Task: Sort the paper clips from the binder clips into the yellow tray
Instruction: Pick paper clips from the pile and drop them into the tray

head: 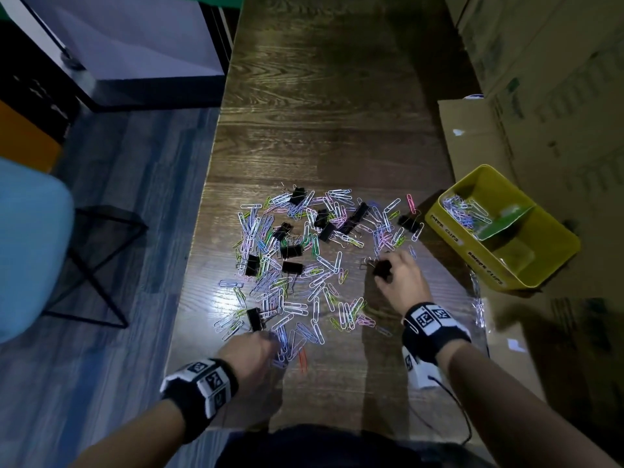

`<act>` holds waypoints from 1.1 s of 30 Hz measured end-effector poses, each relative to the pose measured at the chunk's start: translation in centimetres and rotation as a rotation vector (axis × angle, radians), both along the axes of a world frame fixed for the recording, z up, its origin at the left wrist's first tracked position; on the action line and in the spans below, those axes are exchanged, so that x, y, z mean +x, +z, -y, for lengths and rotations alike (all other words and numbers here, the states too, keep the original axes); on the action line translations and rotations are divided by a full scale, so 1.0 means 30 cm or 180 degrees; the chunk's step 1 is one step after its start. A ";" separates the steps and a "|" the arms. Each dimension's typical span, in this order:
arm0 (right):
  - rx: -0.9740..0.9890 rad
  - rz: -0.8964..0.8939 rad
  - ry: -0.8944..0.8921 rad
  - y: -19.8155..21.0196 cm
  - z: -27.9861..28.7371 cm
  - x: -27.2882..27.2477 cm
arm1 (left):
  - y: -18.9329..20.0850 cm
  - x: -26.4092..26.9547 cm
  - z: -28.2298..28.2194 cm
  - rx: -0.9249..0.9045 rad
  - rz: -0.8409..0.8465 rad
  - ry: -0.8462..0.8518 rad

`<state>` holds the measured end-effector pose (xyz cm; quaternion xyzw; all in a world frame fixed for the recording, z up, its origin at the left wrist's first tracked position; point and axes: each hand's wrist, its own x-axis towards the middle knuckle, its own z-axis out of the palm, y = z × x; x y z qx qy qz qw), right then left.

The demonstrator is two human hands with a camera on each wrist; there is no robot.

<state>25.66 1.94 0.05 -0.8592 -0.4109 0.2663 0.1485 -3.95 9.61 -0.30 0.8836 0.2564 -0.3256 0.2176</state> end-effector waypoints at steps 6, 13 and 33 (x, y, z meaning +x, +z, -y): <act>0.0220 0.0068 -0.0051 -0.004 0.072 -0.071 | -0.044 0.109 0.041 -0.0044 0.0690 0.0023; -0.0644 -0.0007 0.0359 -0.028 0.163 -0.243 | -0.038 0.077 0.064 0.0125 0.0704 0.0574; -0.0158 -0.0964 0.0299 -0.019 0.121 -0.287 | -0.020 0.184 0.006 -0.0205 0.1622 0.1472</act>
